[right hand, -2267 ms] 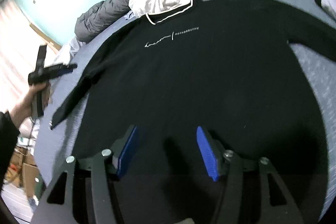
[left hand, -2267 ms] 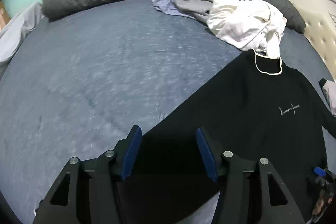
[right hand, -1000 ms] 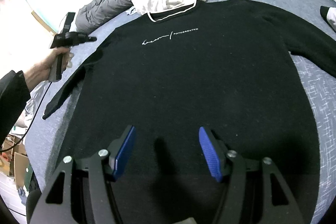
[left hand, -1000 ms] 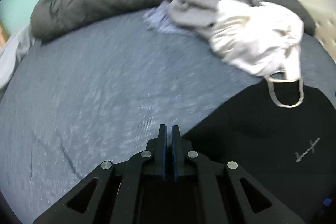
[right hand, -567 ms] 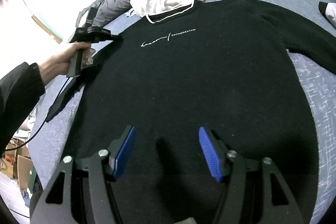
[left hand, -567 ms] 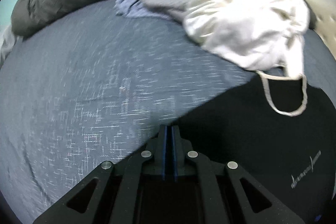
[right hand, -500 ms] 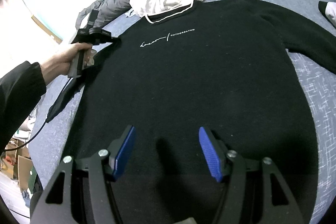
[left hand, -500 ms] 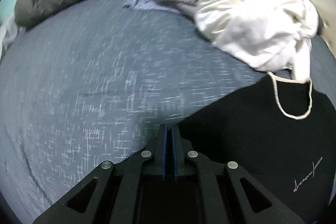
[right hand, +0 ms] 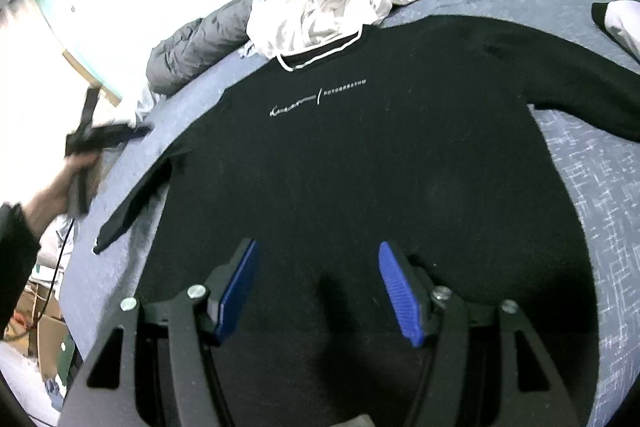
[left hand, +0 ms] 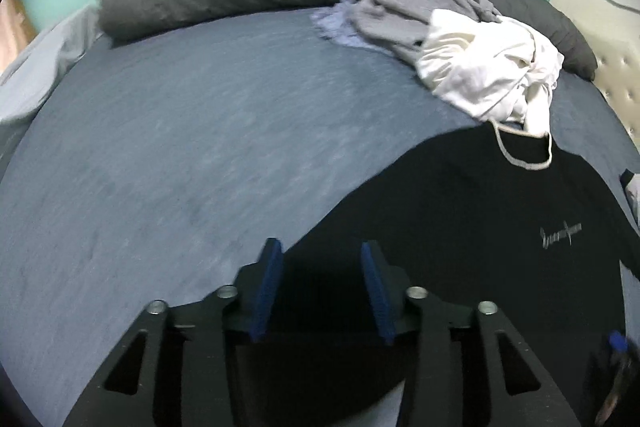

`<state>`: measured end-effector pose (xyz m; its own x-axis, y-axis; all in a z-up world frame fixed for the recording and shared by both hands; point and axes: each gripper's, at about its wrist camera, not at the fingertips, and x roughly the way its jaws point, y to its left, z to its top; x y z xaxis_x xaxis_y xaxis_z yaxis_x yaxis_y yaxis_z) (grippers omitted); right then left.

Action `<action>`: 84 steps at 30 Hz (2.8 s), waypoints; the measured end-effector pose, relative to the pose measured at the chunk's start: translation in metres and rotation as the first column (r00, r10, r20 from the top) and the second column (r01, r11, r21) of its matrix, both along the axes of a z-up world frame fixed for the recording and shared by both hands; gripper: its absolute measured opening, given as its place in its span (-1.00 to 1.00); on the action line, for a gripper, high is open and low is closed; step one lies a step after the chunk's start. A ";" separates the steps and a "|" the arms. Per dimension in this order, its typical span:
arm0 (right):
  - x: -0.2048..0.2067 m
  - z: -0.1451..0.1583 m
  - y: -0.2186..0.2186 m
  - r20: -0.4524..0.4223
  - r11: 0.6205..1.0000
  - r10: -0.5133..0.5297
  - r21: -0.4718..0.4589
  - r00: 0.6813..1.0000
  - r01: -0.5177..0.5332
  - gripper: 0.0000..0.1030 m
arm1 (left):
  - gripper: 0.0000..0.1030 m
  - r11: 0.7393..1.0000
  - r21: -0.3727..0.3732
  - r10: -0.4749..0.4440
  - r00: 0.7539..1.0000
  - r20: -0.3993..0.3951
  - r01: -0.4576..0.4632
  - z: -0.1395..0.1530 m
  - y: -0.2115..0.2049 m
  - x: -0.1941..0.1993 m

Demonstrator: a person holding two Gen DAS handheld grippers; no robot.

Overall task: Fold clothes
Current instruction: 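Grasp the white-cuffed sweatshirt sleeve end with the left gripper, then lay the sleeve straight out from the body with the left gripper and release, then grasp the other sleeve cuff with the right gripper and lift it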

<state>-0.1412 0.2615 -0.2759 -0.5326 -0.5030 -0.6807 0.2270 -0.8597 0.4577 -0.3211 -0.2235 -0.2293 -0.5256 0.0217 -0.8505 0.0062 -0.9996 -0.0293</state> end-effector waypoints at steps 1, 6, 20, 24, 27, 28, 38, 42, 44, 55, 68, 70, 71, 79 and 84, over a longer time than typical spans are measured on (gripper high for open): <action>0.001 0.001 0.001 -0.005 1.000 -0.007 -0.003 1.000 0.007 0.23 | -0.03 1.000 -0.003 0.013 1.000 0.007 -0.013 0.001 -0.012 0.012; 0.006 0.003 0.003 -0.015 0.999 -0.033 -0.015 0.999 0.033 0.23 | 0.20 0.989 0.023 0.147 0.988 0.041 -0.148 -0.003 -0.089 0.075; 0.016 0.001 -0.006 -0.023 0.999 -0.036 -0.015 0.999 0.035 0.23 | 0.21 0.908 0.052 0.411 0.908 0.078 -0.416 -0.040 -0.201 0.170; 0.017 0.000 -0.007 -0.025 0.999 -0.033 -0.013 0.999 0.032 0.23 | 0.21 0.894 0.056 0.438 0.894 0.093 -0.444 -0.053 -0.213 0.179; 0.017 0.000 -0.006 -0.024 0.999 -0.033 -0.013 0.999 0.032 0.23 | 0.19 0.889 0.049 0.449 0.887 0.109 -0.456 -0.063 -0.218 0.184; 0.017 0.000 -0.006 -0.024 0.999 -0.033 -0.012 0.999 0.033 0.23 | 0.14 0.892 0.035 0.443 0.889 0.117 -0.450 -0.067 -0.217 0.184; 0.015 0.013 0.004 -0.037 0.998 -0.060 -0.002 0.998 0.060 0.23 | -0.26 0.892 -0.059 0.451 0.891 0.055 -0.448 -0.069 -0.202 0.201; 0.010 0.033 0.032 -0.039 0.994 -0.100 -0.049 0.994 0.098 0.23 | -0.20 0.878 -0.064 0.475 0.880 -0.009 -0.474 -0.053 -0.189 0.208; 0.006 0.042 0.056 -0.029 0.991 -0.129 -0.050 0.991 0.128 0.23 | -0.11 0.885 -0.039 0.464 0.886 -0.022 -0.464 -0.047 -0.180 0.210; 0.010 0.086 0.253 0.006 0.902 -0.412 0.144 0.911 0.407 0.34 | 0.18 0.940 0.029 0.340 0.940 -0.040 -0.339 -0.025 -0.100 0.198; 0.023 0.066 0.398 0.104 0.798 -0.601 0.134 0.792 0.588 0.39 | 0.28 0.977 0.071 0.205 0.976 -0.074 -0.200 -0.029 0.001 0.189; 0.017 0.061 0.397 0.110 0.807 -0.587 0.149 0.802 0.571 0.39 | 0.28 0.978 0.084 0.196 0.977 -0.084 -0.189 -0.031 0.013 0.191; 0.014 0.058 0.395 0.107 0.810 -0.583 0.155 0.805 0.566 0.39 | 0.28 0.978 0.092 0.196 0.977 -0.089 -0.188 -0.032 0.019 0.193; -0.003 0.043 0.376 0.086 0.824 -0.547 0.230 0.833 0.517 0.09 | 0.32 0.976 0.102 0.202 0.974 -0.104 -0.192 -0.052 0.052 0.200; -0.003 0.047 0.369 0.049 0.815 -0.544 0.267 0.838 0.514 -0.59 | 0.32 0.968 0.131 0.229 0.968 -0.107 -0.215 -0.070 0.056 0.212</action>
